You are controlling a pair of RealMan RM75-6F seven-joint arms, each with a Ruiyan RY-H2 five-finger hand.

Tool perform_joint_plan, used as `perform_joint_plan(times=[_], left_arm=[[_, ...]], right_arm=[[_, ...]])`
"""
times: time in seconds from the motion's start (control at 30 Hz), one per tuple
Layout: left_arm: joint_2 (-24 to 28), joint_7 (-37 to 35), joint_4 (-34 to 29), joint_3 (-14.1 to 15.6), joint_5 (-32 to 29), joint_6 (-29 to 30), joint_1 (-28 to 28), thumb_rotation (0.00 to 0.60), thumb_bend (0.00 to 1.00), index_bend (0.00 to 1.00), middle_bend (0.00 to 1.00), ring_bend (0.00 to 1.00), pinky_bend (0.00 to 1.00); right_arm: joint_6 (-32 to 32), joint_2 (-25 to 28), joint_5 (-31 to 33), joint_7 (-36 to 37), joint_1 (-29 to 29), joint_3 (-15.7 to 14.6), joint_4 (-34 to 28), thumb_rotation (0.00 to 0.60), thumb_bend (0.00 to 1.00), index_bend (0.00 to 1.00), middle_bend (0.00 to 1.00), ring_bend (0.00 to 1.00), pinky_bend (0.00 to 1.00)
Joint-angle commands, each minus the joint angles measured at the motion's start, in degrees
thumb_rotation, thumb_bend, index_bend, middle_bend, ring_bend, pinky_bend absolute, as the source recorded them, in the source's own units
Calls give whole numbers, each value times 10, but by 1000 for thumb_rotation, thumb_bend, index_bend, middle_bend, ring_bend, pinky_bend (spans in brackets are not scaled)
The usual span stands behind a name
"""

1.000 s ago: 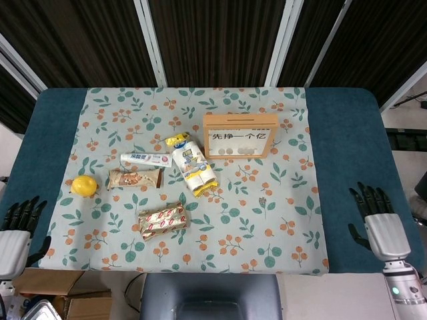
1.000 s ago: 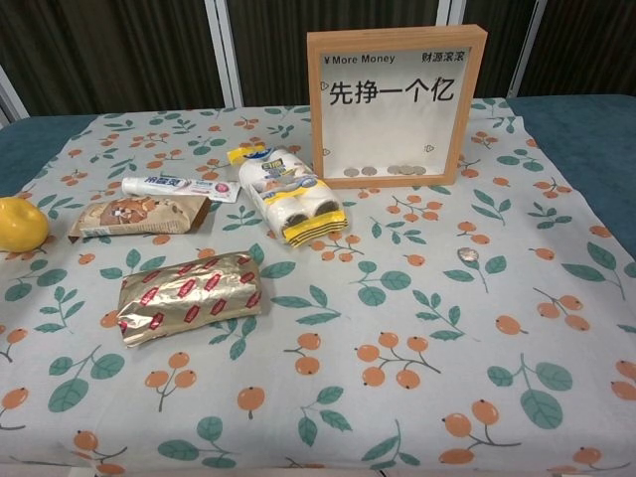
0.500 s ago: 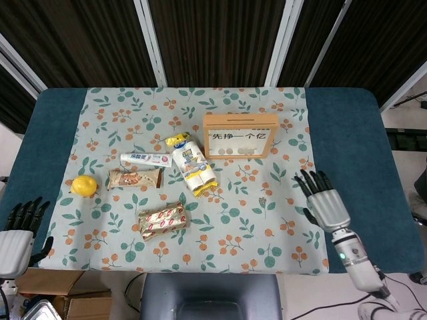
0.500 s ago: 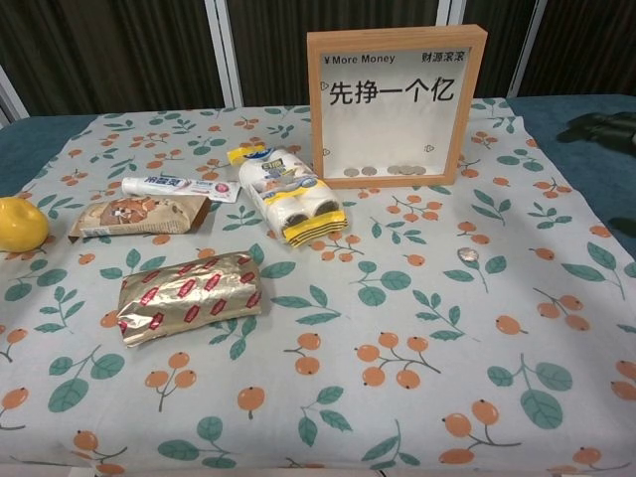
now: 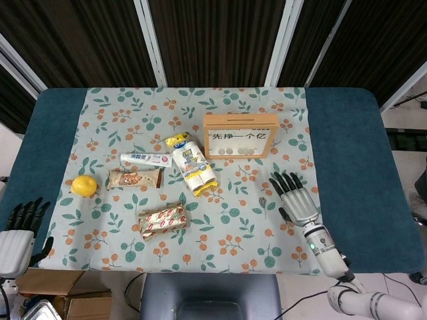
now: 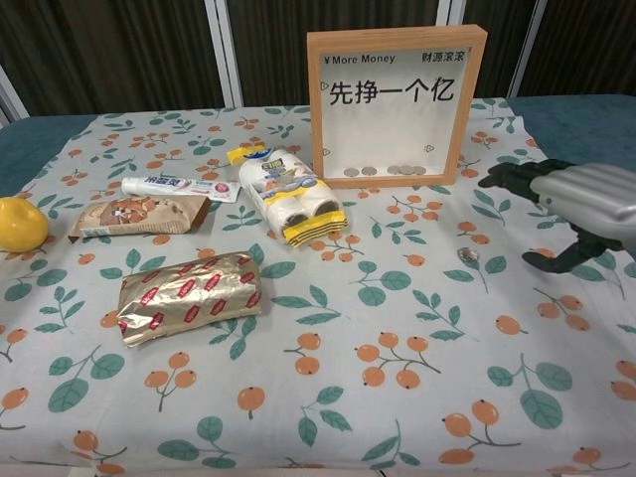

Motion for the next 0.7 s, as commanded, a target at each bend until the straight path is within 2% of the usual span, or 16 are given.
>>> perform_joint_plan(times=[0.03, 0.33, 0.7], left_arm=[[-3, -4, 6, 2, 3, 1, 1, 600, 399, 0, 0, 0, 0], [-5, -10, 14, 2, 2, 2, 2, 600, 398, 0, 0, 0, 0], [-5, -12, 18, 4, -2, 0, 3, 600, 398, 0, 0, 0, 0]], right_arm=[[4, -30, -6, 18, 9, -4, 37, 600, 515, 342, 0, 0, 0], [14, -65, -20, 45, 18, -12, 86, 600, 515, 431, 0, 0, 0], [22, -79, -29, 65, 23, -19, 111, 600, 514, 515, 1, 0, 0]])
